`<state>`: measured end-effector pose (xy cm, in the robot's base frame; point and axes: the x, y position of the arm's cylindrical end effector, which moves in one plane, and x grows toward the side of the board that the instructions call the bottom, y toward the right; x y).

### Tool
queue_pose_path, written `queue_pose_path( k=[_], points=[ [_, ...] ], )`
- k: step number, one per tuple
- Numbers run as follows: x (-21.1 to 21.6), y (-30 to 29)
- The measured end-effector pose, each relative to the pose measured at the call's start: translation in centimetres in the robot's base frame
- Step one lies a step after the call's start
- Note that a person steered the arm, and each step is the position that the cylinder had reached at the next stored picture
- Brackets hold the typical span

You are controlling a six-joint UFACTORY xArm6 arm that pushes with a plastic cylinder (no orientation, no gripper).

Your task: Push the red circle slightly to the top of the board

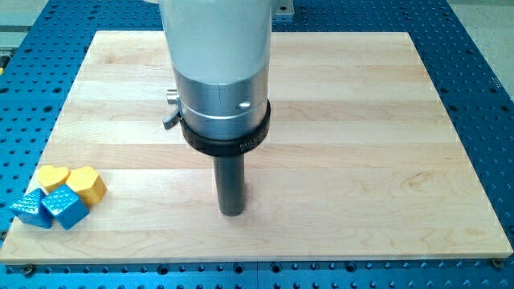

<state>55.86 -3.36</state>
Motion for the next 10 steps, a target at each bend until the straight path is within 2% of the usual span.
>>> queue_pose_path(
  k=[2, 7, 9, 10],
  points=[
    [2.5, 2.7],
    [-2.4, -11.4],
    [-8.1, -11.6],
    [-8.8, -10.5]
  ],
)
